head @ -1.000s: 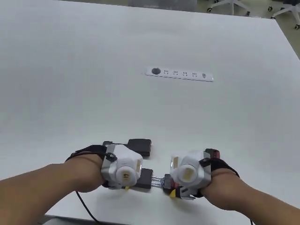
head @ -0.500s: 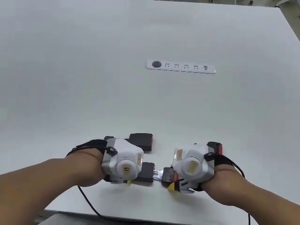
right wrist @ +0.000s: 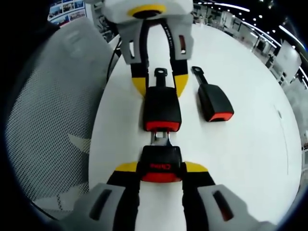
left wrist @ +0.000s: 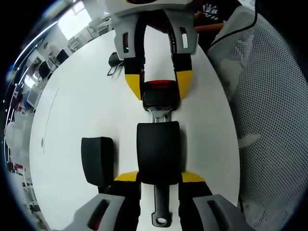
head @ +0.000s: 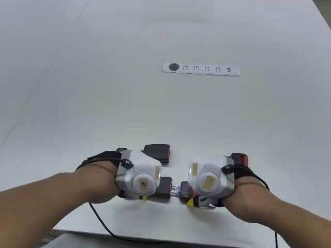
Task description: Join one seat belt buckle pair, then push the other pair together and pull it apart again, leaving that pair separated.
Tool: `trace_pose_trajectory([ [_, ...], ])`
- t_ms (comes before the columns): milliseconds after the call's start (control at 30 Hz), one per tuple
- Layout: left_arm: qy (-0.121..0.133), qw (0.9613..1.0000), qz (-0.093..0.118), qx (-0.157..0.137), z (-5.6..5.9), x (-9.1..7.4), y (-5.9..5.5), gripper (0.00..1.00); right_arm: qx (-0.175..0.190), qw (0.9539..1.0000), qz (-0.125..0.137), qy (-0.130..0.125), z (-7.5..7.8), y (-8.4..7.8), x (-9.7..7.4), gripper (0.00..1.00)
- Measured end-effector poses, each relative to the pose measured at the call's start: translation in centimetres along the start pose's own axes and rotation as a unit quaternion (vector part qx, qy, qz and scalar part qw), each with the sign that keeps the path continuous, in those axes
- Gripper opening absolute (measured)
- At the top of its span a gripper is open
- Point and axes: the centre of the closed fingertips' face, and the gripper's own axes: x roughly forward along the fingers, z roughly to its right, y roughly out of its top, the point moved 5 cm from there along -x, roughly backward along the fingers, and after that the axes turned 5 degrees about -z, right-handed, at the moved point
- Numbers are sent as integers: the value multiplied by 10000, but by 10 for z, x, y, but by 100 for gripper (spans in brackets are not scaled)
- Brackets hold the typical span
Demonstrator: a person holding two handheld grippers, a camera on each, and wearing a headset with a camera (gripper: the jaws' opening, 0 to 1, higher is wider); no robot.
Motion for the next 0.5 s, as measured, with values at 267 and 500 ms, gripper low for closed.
trace_pose_trajectory([
  [267, 35, 10000, 42, 24, 1, 0, -1, 30, -51, 10000, 1, -51, 1, 1, 0, 32],
  [500, 73, 9999, 127, -35, 0, -1, -2, 29, -61, 9999, 28, -104, 2, 4, 2, 32],
])
